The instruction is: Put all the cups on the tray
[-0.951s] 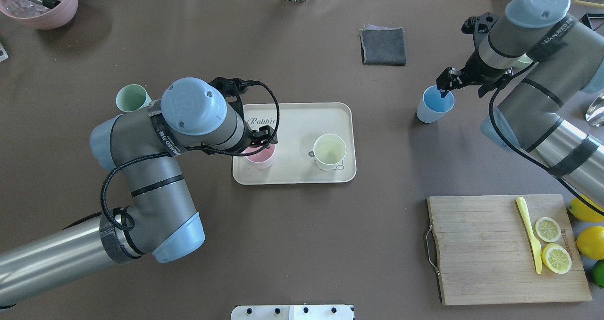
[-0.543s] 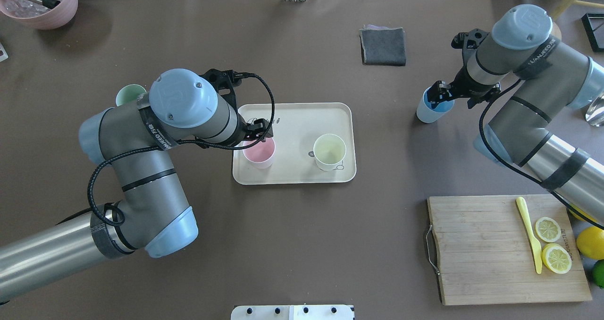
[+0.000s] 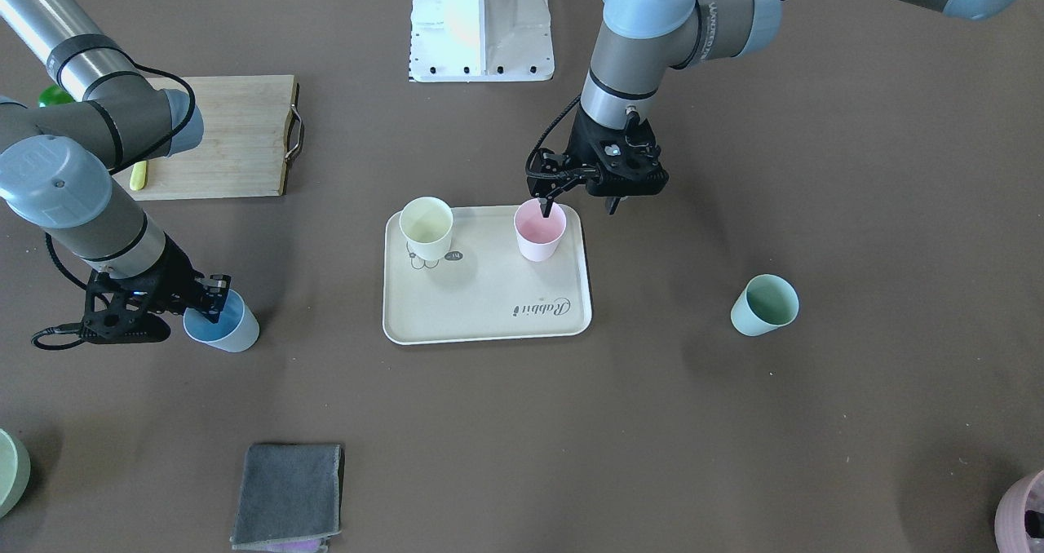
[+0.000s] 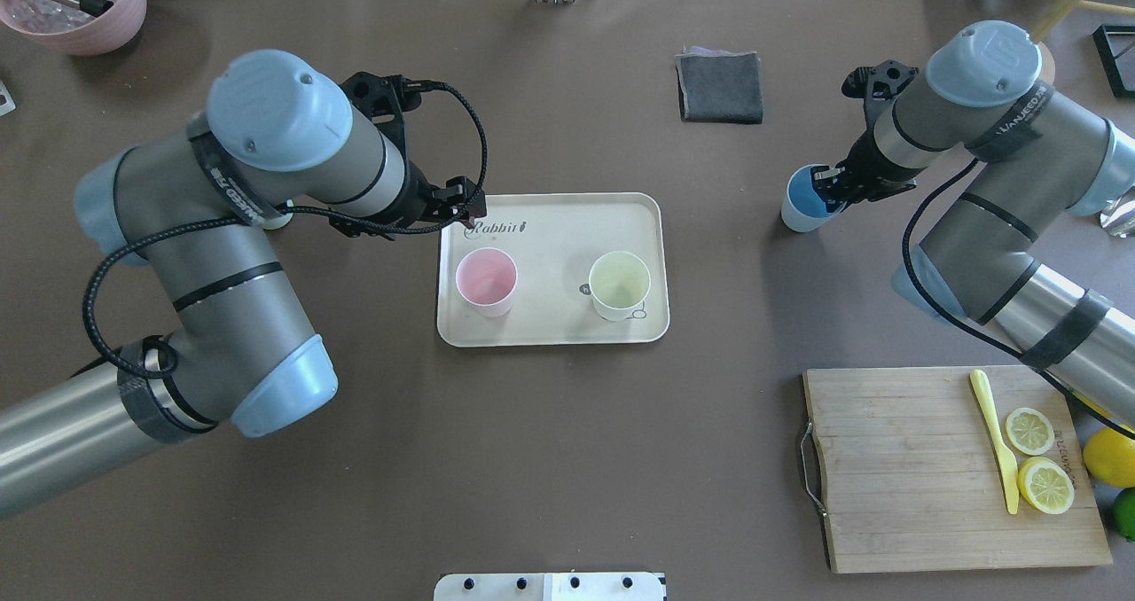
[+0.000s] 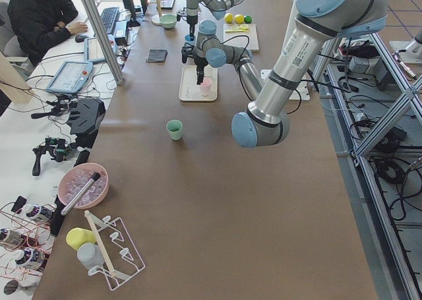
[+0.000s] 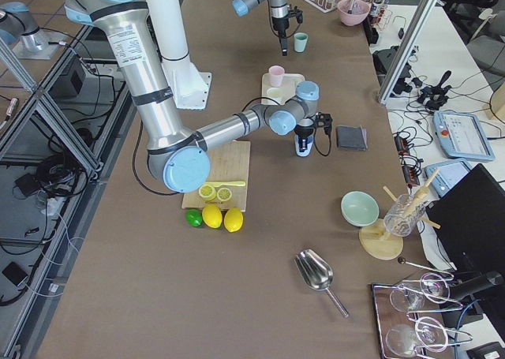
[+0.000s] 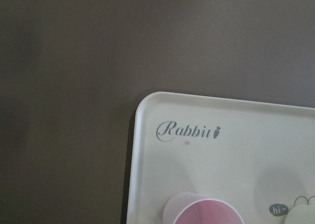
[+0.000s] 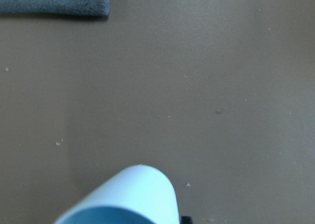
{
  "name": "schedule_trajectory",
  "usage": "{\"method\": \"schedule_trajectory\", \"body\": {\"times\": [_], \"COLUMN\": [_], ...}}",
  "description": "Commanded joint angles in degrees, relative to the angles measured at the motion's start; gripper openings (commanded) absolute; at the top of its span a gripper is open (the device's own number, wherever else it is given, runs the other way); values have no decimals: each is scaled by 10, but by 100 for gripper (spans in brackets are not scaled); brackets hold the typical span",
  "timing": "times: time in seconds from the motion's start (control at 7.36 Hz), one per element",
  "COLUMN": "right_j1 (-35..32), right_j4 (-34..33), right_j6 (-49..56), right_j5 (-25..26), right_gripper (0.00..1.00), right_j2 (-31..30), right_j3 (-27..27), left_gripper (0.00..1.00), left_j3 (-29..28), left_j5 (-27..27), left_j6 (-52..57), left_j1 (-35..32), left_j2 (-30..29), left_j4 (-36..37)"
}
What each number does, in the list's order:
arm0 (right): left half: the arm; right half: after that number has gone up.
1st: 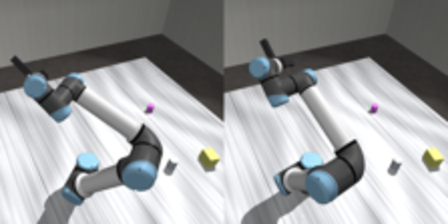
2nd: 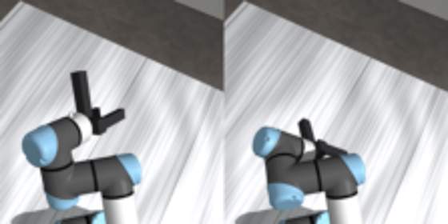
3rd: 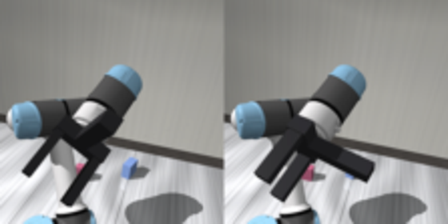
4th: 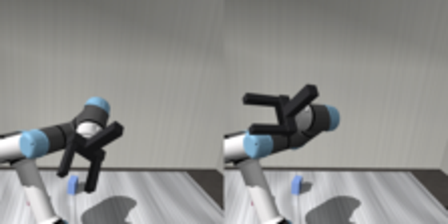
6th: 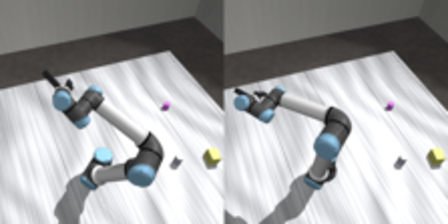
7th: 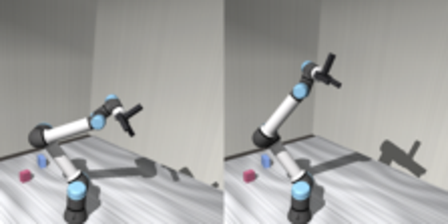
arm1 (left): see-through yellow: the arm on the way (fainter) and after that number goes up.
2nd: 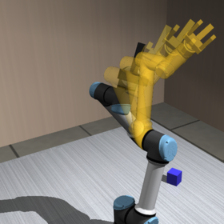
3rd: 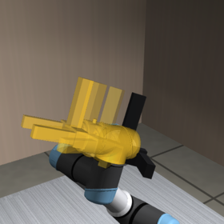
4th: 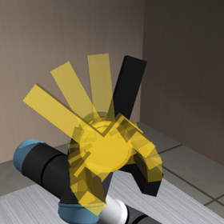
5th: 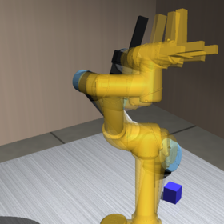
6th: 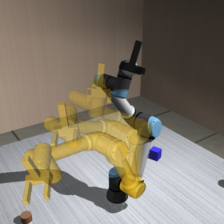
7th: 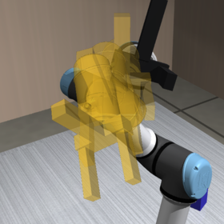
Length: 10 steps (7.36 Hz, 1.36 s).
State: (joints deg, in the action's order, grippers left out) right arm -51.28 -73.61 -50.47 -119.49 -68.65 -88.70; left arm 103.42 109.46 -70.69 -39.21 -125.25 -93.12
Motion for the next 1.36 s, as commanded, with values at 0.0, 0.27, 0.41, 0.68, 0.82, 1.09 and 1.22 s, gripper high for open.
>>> {"method": "schedule_trajectory", "body": {"times": [0.0,0.27,0.41,0.68,0.82,1.09,1.22], "right_j1": [-7,-7,4,33,43,60,72], "right_j4": [-17,-67,-84,-88,-87,-82,-80], "right_j6": [-2,-16,-41,-89,-108,-121,-128], "right_j5": [-13,-21,-21,-15,-13,0,9], "right_gripper": [0,0,0,0,0,0,0], "right_j2": [6,31,60,111,147,195,199], "right_j3": [-22,-60,-60,-47,-11,53,56], "left_gripper": [98,98,98,98,98,98,98], "left_j3": [-1,-1,-4,-12,-21,-30,-32], "left_j5": [48,52,56,86,104,109,131], "left_j6": [106,205,244,316,361,394,411], "left_j1": [-72,-110,-126,-172,-199,-220,-240], "left_j2": [14,66,86,110,123,130,143], "left_j4": [17,12,10,9,9,9,9]}}
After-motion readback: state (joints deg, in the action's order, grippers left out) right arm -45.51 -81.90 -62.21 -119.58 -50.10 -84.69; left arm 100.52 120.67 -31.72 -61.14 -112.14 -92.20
